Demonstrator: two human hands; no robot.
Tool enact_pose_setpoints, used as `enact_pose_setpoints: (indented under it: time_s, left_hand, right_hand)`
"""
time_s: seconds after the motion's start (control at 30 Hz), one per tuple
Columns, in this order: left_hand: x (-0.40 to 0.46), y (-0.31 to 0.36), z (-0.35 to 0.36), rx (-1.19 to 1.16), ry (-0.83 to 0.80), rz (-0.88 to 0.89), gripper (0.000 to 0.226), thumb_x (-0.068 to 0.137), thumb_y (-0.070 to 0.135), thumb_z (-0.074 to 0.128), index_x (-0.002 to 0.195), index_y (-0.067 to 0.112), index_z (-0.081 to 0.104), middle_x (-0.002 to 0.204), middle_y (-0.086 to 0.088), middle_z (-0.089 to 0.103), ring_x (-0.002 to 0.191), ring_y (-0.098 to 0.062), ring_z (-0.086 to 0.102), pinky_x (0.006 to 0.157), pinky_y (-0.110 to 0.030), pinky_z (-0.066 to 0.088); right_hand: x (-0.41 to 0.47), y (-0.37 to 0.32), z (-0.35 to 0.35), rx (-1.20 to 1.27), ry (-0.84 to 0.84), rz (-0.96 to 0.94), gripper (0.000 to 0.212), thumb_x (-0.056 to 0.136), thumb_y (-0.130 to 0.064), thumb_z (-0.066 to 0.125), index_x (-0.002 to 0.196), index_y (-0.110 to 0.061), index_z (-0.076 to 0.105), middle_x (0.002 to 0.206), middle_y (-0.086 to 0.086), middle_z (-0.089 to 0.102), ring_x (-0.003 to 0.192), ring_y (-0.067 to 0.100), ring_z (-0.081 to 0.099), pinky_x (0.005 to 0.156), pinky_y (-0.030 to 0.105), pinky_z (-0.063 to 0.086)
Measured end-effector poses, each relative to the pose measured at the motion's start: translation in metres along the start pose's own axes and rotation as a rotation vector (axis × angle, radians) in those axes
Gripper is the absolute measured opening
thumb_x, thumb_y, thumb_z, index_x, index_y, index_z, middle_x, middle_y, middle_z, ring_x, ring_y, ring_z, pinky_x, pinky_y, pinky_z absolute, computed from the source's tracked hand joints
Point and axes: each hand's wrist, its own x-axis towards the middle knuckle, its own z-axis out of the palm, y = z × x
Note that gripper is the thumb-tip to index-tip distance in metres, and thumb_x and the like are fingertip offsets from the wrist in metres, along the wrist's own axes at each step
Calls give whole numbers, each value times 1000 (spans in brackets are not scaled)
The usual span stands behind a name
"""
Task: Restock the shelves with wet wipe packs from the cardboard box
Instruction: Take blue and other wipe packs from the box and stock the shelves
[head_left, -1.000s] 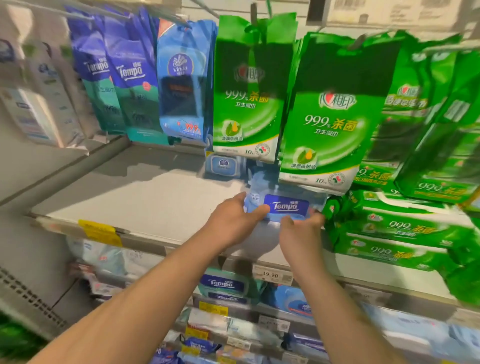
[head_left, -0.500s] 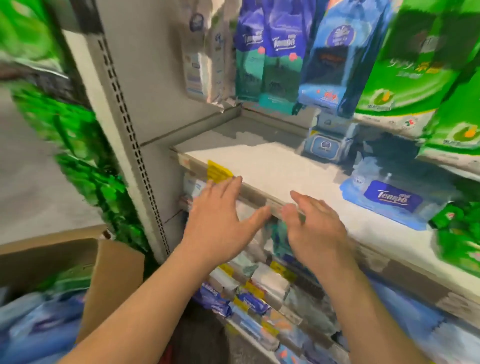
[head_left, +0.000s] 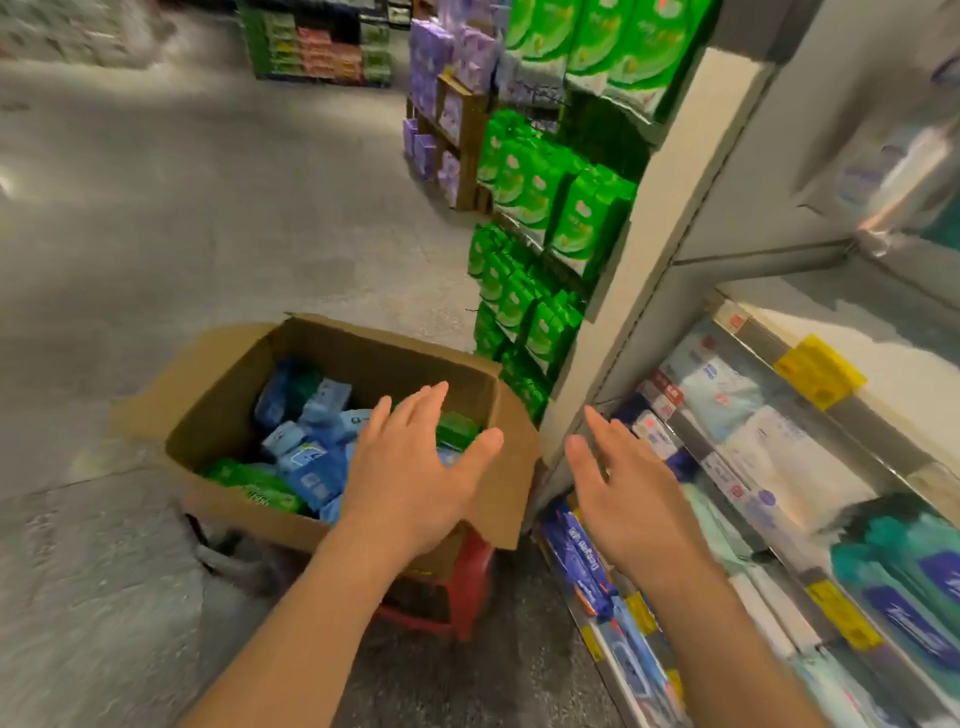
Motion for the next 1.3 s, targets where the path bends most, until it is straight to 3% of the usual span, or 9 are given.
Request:
enact_pose_setpoints:
  time_s: [0.2, 0.37, 0.63, 0.83, 0.93, 1.03, 1.1, 1.17, 1.3]
  left_hand:
    - [-21, -90, -50, -101, 126, -147, 110, 71, 92, 19, 159, 29, 32, 165, 6, 32, 154, -20, 22, 125, -45, 22]
    - [-16, -134, -72, -151, 178, -242, 114, 70, 98, 20, 158, 27, 37, 162, 2, 39, 149, -21, 31, 123, -44, 25]
    - [18, -172, -79, -203, 44, -407, 90, 79, 80, 28, 158, 35, 32, 163, 4, 35, 150, -20, 27, 121, -43, 24]
    - [65, -186, -80, -260, 15, -498, 88, 80, 77, 37, 154, 29, 44, 157, 6, 45, 143, -14, 42, 115, -37, 34]
    - [97, -188, -73, -262, 6, -518, 70, 93, 69, 43, 151, 30, 48, 153, 9, 50, 133, -10, 48, 99, -25, 39]
    - [129, -194, -55, -292, -24, -571, 49, 101, 59, 44, 142, 33, 55, 132, 20, 54, 118, -4, 49, 94, -26, 37]
    - [146, -202, -39, -330, -59, -643, 30, 102, 57, 45, 125, 42, 58, 117, 23, 55, 107, -3, 52, 90, -28, 38]
    - [160, -210, -21, -353, -109, -702, 16, 100, 56, 49, 103, 43, 59, 108, 24, 61, 95, 0, 57, 81, -29, 42]
    - [185, -244, 29, -520, -238, -902, 24, 97, 55, 57, 92, 33, 65, 104, 0, 71, 94, -19, 65, 97, -42, 53]
  right_hand:
    - [5, -71, 51, -25, -139, -97, 82, 87, -80, 17, 159, -40, 25, 166, -7, 30, 154, 19, 26, 122, 54, 27]
    - [23, -105, 81, -41, -232, -145, 69, 97, -70, 30, 159, -41, 24, 167, -6, 29, 155, 19, 25, 121, 52, 29]
    - [76, -125, 133, 26, -369, -100, 65, 100, -60, 45, 159, -36, 32, 147, 2, 57, 133, 24, 52, 104, 40, 46]
    - [124, -123, 162, 185, -498, 38, 64, 102, -53, 49, 160, -34, 29, 161, -4, 39, 144, 22, 42, 107, 34, 41]
    - [149, -116, 177, 241, -513, 100, 62, 103, -49, 51, 158, -26, 35, 157, -1, 46, 141, 21, 46, 102, 29, 41]
    - [170, -105, 194, 274, -514, 167, 57, 103, -48, 50, 153, -23, 41, 146, -2, 56, 129, 18, 56, 86, 25, 41]
    - [181, -98, 206, 311, -520, 251, 50, 103, -49, 50, 147, -24, 47, 125, -8, 65, 106, 15, 66, 75, 29, 45]
    - [188, -91, 220, 338, -527, 356, 41, 103, -46, 51, 139, -25, 52, 100, -19, 60, 85, 11, 66, 66, 30, 45]
    - [202, -72, 262, 367, -544, 555, 40, 101, -40, 58, 132, -16, 60, 94, -6, 64, 75, 9, 60, 72, 36, 47]
